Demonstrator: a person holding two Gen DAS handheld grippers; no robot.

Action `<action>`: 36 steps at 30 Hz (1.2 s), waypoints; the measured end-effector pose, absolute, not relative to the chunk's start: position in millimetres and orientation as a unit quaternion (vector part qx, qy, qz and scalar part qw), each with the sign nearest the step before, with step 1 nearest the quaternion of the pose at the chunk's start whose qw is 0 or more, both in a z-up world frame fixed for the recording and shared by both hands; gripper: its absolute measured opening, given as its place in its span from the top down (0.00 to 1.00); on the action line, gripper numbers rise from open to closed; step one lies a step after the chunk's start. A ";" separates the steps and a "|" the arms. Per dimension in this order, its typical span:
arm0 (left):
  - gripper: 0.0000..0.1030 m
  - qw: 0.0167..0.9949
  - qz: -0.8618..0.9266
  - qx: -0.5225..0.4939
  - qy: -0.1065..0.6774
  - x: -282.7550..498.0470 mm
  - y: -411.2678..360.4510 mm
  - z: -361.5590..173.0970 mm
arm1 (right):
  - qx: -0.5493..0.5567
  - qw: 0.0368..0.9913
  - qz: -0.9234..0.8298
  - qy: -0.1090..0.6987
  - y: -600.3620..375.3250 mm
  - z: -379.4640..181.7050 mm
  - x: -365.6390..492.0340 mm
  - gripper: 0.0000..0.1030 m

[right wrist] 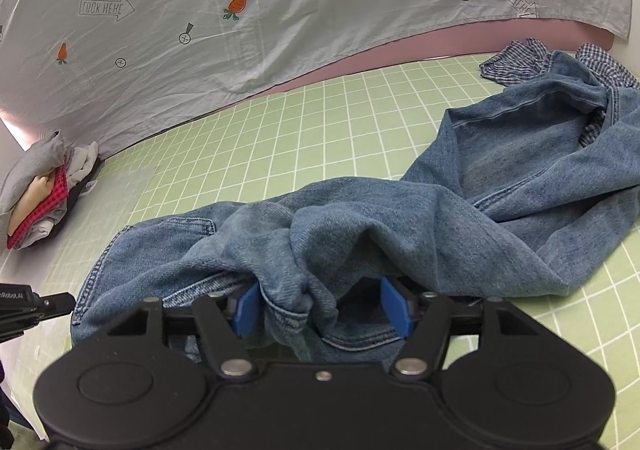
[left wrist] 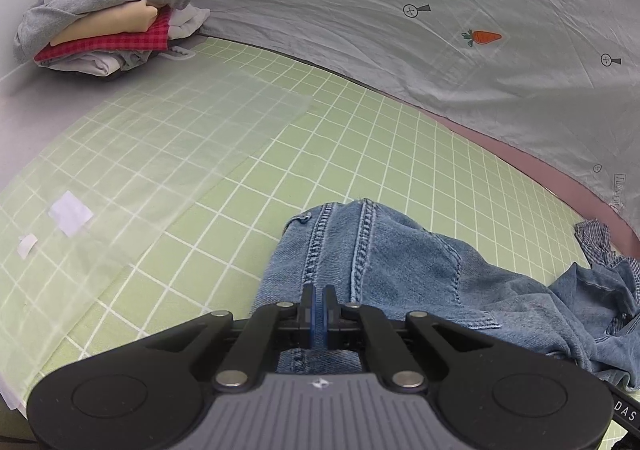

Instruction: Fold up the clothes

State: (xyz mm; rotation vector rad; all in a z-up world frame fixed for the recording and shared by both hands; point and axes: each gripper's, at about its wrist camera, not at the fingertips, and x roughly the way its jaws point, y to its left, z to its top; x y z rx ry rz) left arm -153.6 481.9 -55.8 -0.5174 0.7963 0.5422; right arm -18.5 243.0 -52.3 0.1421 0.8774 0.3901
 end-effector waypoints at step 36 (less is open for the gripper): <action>0.86 0.844 0.298 -0.238 0.377 -41.6 520.0 -113.0 | 0.064 0.910 0.016 0.409 179.0 -116.7 148.7 0.84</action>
